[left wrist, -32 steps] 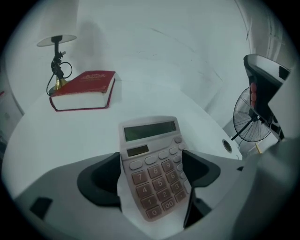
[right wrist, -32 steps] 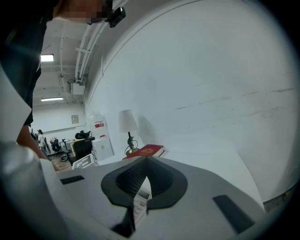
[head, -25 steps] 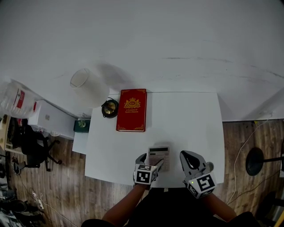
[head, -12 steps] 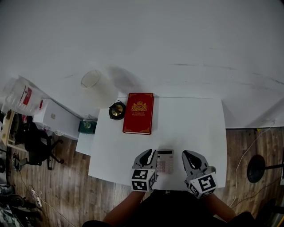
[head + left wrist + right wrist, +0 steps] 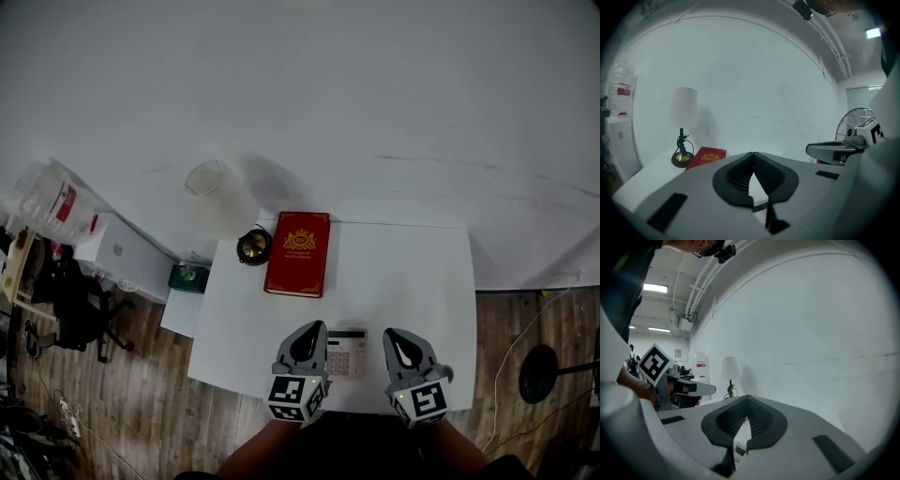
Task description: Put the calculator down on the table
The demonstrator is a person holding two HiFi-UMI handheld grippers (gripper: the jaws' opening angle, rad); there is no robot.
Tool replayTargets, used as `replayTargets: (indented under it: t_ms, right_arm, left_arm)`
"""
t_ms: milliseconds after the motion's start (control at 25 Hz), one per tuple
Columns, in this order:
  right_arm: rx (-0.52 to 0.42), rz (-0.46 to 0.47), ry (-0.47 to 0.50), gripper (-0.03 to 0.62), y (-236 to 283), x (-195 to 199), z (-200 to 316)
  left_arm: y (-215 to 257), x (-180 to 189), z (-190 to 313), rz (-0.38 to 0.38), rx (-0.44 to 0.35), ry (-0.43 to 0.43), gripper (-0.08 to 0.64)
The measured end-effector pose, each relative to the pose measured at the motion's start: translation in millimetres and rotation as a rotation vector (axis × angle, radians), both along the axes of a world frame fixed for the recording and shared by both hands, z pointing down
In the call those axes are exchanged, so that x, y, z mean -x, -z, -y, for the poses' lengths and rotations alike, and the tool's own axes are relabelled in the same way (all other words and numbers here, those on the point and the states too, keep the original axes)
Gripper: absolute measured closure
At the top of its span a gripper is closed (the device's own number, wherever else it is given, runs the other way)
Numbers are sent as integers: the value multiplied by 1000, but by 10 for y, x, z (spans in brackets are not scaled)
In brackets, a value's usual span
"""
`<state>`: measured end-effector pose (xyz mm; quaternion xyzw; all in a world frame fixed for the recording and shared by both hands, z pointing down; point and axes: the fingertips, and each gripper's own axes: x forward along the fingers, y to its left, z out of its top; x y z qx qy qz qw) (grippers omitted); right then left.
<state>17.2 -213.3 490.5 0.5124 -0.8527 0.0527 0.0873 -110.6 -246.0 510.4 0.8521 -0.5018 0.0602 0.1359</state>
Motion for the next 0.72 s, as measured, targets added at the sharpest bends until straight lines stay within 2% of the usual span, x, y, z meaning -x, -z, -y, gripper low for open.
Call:
replayTargets:
  t_ms: [200,360,720]
  right_arm:
    - [-29,-7,-2,574,117,13,42]
    - [-35,-11,0,574,147,19,65]
    - [-41,-2,-8,574,122,41,87]
  left_arm:
    - [42,72,-18,16,-18,20,540]
    - [-11,107,-36,37,0,24,540]
    - [-115,97,-82,33,30,4,540]
